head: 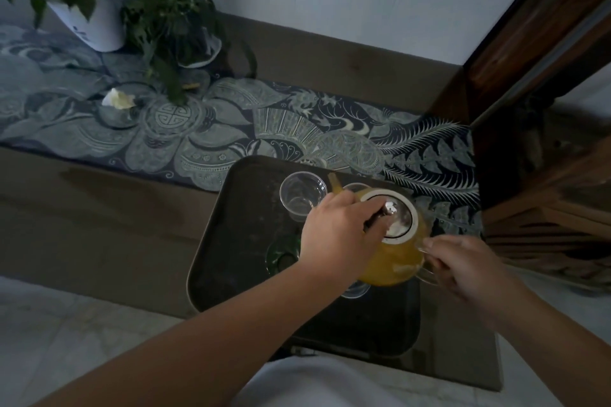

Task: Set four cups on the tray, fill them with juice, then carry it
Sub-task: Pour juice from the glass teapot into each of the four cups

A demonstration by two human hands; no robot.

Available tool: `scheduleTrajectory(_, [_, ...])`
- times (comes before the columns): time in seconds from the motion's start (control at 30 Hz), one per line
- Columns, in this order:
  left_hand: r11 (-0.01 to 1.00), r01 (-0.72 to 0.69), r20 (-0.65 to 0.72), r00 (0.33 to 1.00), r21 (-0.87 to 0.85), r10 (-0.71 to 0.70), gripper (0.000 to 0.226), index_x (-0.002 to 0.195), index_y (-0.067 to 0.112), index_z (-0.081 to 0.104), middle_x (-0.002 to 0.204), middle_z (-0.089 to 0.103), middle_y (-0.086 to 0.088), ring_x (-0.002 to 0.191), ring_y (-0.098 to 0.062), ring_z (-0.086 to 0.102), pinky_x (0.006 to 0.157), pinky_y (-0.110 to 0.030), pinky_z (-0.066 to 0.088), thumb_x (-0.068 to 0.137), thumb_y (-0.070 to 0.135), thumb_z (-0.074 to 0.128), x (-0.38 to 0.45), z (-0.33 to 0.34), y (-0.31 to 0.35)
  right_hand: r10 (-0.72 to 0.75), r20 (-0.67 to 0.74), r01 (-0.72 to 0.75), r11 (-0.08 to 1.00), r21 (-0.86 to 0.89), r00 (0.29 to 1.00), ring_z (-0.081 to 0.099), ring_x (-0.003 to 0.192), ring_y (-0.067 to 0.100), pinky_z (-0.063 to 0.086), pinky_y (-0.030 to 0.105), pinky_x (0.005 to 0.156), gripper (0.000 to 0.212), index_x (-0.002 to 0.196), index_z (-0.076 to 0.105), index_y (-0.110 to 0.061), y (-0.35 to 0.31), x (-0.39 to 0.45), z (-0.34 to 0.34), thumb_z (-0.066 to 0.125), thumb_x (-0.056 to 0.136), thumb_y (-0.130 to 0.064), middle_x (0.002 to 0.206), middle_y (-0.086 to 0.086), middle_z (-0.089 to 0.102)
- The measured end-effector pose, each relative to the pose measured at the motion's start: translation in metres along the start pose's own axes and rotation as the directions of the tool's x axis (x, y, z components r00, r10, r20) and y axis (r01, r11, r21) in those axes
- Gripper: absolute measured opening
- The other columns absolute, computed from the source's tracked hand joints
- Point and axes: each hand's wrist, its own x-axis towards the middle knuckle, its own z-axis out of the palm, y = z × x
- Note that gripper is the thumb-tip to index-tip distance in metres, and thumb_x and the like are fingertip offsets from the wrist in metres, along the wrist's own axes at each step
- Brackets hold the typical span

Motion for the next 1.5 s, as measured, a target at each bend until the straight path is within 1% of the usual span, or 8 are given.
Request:
scheduleTrajectory(0.2, [0.997,0.054,0.002,0.999,-0.048,-0.054,0.039,0.092,0.021,0.077,0.068,0.059,0.0,0.072,-0.023,0.056,0.054,-0.038,0.051,0.088,0.048,0.05,0.001,0.001,-0.012,-0.006,0.015,0.007,0.999,-0.053,1.0,0.021,0.04,0.014,0.014,0.027,0.047,0.051,0.044,0.042,-0.02,-0.006,0.005,0.005,0.052,0.094,-0.021,0.042,0.001,0.025])
scheduleTrajectory(0.33, [0.993,0.082,0.035,0.996,-0.081,-0.08,0.043,0.094,0.021,0.077,0.069,0.061,0.001,0.074,-0.021,0.057,0.056,-0.037,0.052,0.088,0.051,0.047,0.003,-0.002,-0.015,0.008,0.024,-0.007,0.999,-0.054,1.0,0.02,0.038,0.013,0.016,0.022,0.043,0.051,0.044,0.041,-0.02,-0.011,0.006,0.009,0.05,0.095,-0.019,0.041,0.001,0.025])
scheduleTrajectory(0.57, [0.992,0.081,0.074,0.995,-0.092,-0.074,0.026,0.097,0.023,0.076,0.069,0.059,0.001,0.074,-0.02,0.056,0.056,-0.036,0.052,0.091,0.042,0.059,0.01,-0.013,-0.019,0.02,0.011,-0.019,0.997,-0.069,1.0,0.019,0.038,0.014,0.015,0.023,0.044,0.05,0.046,0.039,-0.02,-0.023,0.003,0.013,0.051,0.095,-0.019,0.043,0.001,0.023])
scheduleTrajectory(0.73, [0.995,0.056,0.08,0.996,-0.082,-0.05,0.026,0.079,0.024,0.072,0.064,0.052,0.003,0.068,-0.017,0.052,0.05,-0.028,0.044,0.094,0.04,0.059,0.013,-0.018,-0.019,0.01,-0.012,-0.011,0.997,-0.081,1.0,0.021,0.043,0.014,0.014,0.026,0.046,0.047,0.048,0.042,-0.02,-0.026,0.0,0.014,0.053,0.093,-0.021,0.048,0.004,0.023])
scheduleTrajectory(1.0, [0.993,0.049,0.091,0.995,-0.103,-0.04,0.026,0.085,0.024,0.075,0.063,0.049,0.005,0.067,-0.015,0.049,0.049,-0.022,0.032,0.093,0.042,0.059,0.01,-0.024,-0.02,0.042,0.013,-0.04,0.993,-0.115,0.999,0.019,0.042,0.014,0.013,0.025,0.047,0.045,0.05,0.042,-0.021,-0.03,-0.007,0.013,0.052,0.093,-0.024,0.048,0.003,0.023])
scheduleTrajectory(1.1, [0.991,0.054,0.108,0.993,-0.121,-0.041,0.026,0.088,0.024,0.076,0.065,0.051,0.004,0.068,-0.014,0.05,0.05,-0.027,0.04,0.093,0.042,0.058,0.008,-0.024,-0.02,0.043,0.015,-0.04,0.989,-0.139,0.999,0.02,0.04,0.014,0.015,0.023,0.046,0.045,0.049,0.042,-0.021,-0.031,-0.01,0.013,0.052,0.094,-0.025,0.047,0.001,0.024])
scheduleTrajectory(1.27, [0.985,0.071,0.139,0.989,-0.157,-0.049,0.024,0.095,0.026,0.076,0.067,0.055,0.002,0.07,-0.017,0.051,0.055,-0.033,0.047,0.093,0.041,0.059,0.005,-0.026,-0.02,0.064,-0.014,-0.066,0.991,-0.114,0.998,0.02,0.041,0.013,0.009,0.035,0.052,0.047,0.047,0.044,-0.021,-0.033,-0.017,0.017,0.052,0.093,-0.023,0.045,0.0,0.025])
scheduleTrajectory(1.5, [0.978,0.102,0.182,0.981,-0.18,-0.069,0.023,0.09,0.022,0.073,0.069,0.055,0.0,0.072,-0.018,0.05,0.057,-0.033,0.043,0.095,0.038,0.058,0.003,-0.025,-0.022,0.095,-0.035,-0.098,0.987,-0.126,0.995,0.017,0.038,0.012,0.012,0.022,0.046,0.046,0.049,0.042,-0.02,-0.039,-0.02,0.02,0.052,0.094,-0.023,0.044,0.0,0.022])
